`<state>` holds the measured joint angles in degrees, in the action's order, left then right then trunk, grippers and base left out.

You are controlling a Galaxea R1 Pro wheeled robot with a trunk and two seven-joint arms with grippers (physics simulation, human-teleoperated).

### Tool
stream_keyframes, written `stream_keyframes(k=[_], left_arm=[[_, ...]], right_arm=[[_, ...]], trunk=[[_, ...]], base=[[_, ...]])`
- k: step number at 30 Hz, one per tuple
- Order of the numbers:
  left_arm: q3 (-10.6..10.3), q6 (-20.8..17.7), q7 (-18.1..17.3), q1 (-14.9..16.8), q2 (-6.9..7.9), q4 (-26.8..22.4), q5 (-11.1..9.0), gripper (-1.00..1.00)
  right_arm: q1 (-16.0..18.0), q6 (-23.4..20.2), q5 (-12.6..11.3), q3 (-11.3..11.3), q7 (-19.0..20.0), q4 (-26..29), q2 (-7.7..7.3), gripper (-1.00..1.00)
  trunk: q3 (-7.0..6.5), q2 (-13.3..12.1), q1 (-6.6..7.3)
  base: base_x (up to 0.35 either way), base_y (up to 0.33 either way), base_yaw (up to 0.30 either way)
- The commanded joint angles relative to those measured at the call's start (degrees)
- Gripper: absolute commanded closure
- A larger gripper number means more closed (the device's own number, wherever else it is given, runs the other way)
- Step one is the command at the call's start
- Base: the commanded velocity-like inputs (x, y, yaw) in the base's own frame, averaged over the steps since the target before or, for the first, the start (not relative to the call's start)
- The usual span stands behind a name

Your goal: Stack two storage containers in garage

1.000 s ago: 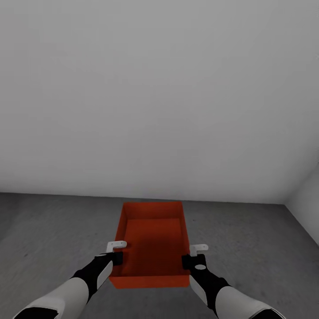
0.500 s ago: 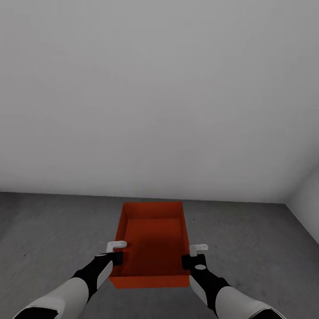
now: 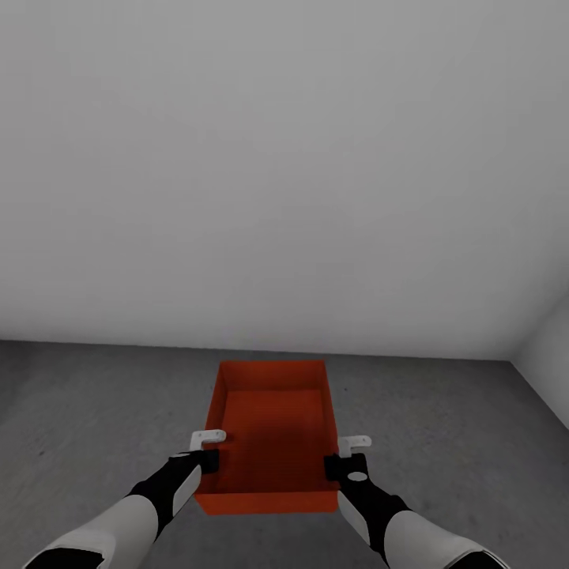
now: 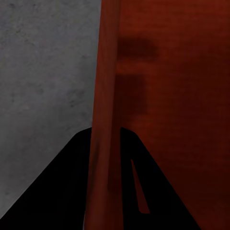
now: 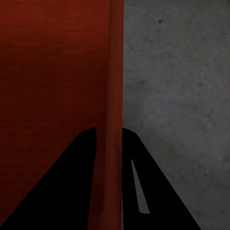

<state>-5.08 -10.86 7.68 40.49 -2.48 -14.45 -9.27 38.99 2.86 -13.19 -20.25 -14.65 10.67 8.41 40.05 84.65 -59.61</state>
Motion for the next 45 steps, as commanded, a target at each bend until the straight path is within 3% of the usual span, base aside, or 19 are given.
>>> stream_keyframes(k=[1,45], left_arm=[[1.56,3.30,0.67,0.03,0.55,-0.31,0.83,1.00],[1.56,3.30,0.67,0.03,0.55,-0.40,0.83,1.00]], right_arm=[[0.03,0.41,-1.13,2.49,-2.31,-0.21,-0.24,1.00],[0.03,0.60,-1.14,2.50,-2.14,-0.21,-0.16,1.00]], trunk=[[0.23,0.44,-0.22],[8.45,18.09,-9.88]], base=[[0.000,0.000,0.000],[0.000,0.000,0.000]])
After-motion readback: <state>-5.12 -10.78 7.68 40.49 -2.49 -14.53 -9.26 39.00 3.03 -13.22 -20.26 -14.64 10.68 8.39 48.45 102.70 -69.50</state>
